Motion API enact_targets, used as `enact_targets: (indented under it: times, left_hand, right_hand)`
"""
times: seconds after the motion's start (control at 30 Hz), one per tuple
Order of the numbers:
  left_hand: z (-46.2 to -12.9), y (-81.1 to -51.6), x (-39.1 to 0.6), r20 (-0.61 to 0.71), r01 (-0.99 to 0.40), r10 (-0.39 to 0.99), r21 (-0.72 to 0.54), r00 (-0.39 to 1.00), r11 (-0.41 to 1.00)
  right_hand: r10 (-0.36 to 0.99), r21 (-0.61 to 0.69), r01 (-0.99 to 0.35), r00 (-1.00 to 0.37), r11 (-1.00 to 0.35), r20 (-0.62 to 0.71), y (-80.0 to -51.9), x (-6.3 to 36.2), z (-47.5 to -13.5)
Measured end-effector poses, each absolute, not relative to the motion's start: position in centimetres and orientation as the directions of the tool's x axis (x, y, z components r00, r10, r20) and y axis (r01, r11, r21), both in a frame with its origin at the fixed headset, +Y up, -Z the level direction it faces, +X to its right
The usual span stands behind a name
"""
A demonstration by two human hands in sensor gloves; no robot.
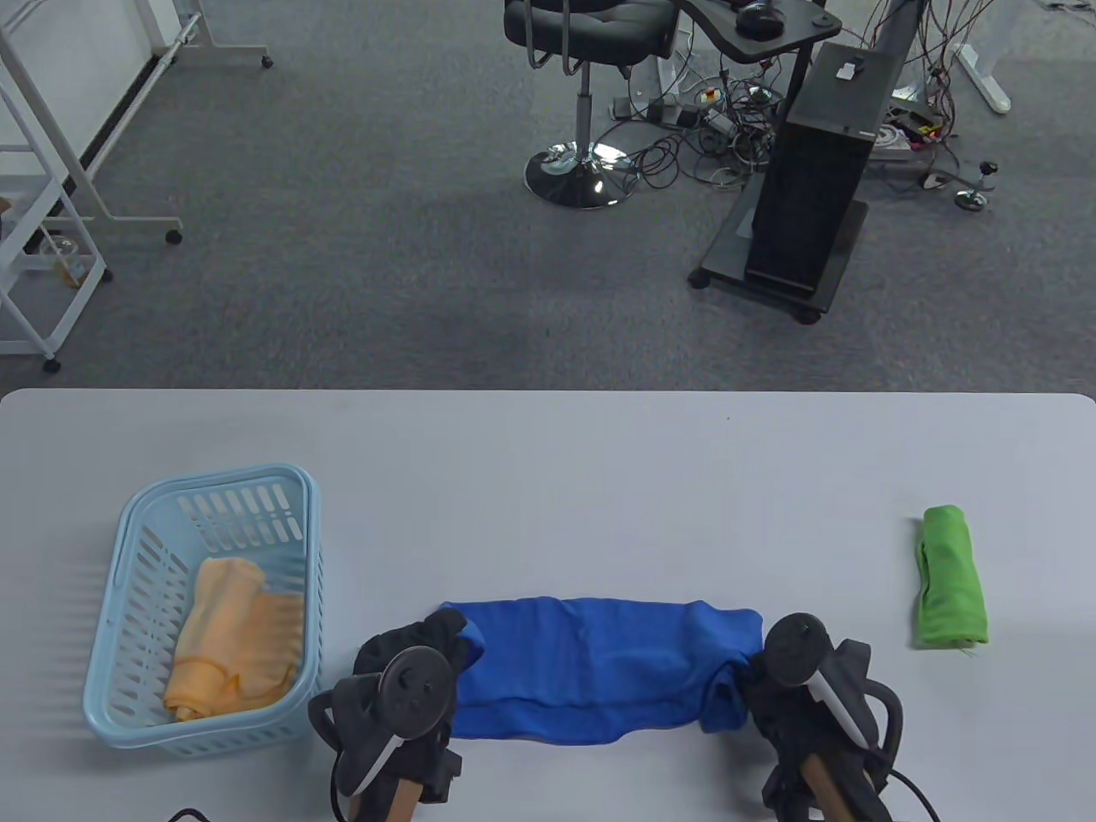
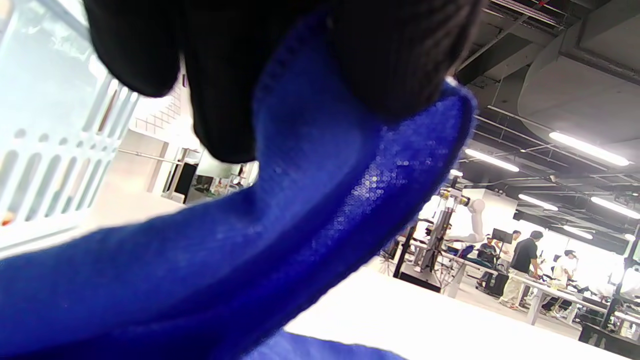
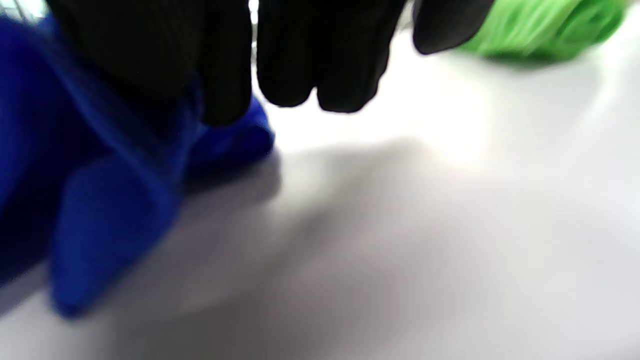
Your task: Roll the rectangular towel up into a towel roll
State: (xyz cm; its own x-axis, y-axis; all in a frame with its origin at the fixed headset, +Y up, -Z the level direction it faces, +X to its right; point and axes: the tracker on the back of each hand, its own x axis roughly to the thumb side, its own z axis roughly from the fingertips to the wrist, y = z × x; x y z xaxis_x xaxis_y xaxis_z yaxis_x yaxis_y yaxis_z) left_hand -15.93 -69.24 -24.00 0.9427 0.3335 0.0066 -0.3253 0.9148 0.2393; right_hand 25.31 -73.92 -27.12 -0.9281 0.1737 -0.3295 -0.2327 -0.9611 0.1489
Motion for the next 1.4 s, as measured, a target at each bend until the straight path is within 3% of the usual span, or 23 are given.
enact_targets:
  times: [0.17, 0.27, 0.33, 0.37, 0.47, 0.63, 0.77, 0.9, 1.1, 1.2, 1.3, 1.4]
  left_hand:
    - [-24.0, -69.3, -15.8, 0.008, -0.318, 0.326, 0.241, 0.945, 0.917]
    - [-24.0, -69.4, -15.8, 0.010, -0.324, 0.331, 0.240, 0.943, 0.915]
    - [-24.0, -69.4, -15.9, 0.008, -0.324, 0.332, 0.240, 0.943, 0.915]
    - [-24.0, -69.4, -15.9, 0.006, -0.329, 0.338, 0.236, 0.941, 0.914]
    - [-24.0, -69.5, -16.0, 0.003, -0.334, 0.342, 0.232, 0.940, 0.914]
    - [-24.0, -69.5, -16.0, 0.009, -0.338, 0.345, 0.229, 0.938, 0.913]
    - [-24.0, -69.6, -15.7, 0.012, -0.338, 0.344, 0.222, 0.939, 0.915]
    - [-24.1, -69.7, -15.5, 0.011, -0.330, 0.335, 0.216, 0.942, 0.919]
    - [-24.1, -69.7, -15.7, 0.003, -0.339, 0.346, 0.217, 0.938, 0.916]
    - [-24.1, -69.8, -15.9, -0.004, -0.340, 0.349, 0.210, 0.937, 0.917]
    - [-24.1, -69.8, -15.9, -0.008, -0.338, 0.347, 0.211, 0.938, 0.917]
    - [-24.1, -69.6, -15.8, -0.010, -0.338, 0.347, 0.203, 0.938, 0.919]
  right_hand:
    - [-0.043, 0.095, 0.007, -0.922, -0.995, -0.385, -70.1, 26.8, -27.0]
    - [-0.151, 0.127, 0.114, -0.929, -0.985, -0.337, -69.4, 25.3, -27.6]
    - [-0.083, 0.177, 0.040, -0.966, -0.983, -0.243, -69.7, 23.6, -28.0]
    - [0.013, 0.222, -0.061, -0.978, -0.973, -0.209, -69.9, 23.1, -28.1]
    - [0.245, 0.183, -0.287, -0.943, -0.940, -0.224, -69.6, 23.3, -28.1]
    - [0.165, 0.065, -0.188, -0.951, -0.980, -0.262, -68.1, 26.9, -27.2]
    - [0.168, 0.066, -0.189, -0.954, -0.980, -0.247, -69.6, 28.9, -26.1]
    - [0.240, 0.089, -0.264, -0.947, -0.960, -0.213, -71.9, 27.6, -26.0]
    - [0.111, 0.201, -0.157, -0.968, -0.967, -0.223, -75.5, 24.4, -27.1]
    - [-0.023, 0.253, -0.028, -0.980, -0.967, -0.197, -77.1, 22.9, -27.7]
    - [-0.004, 0.136, -0.026, -0.975, -0.990, -0.220, -76.8, 23.0, -27.9]
    - [0.002, 0.198, -0.050, -0.972, -0.979, -0.234, -76.0, 23.8, -28.1]
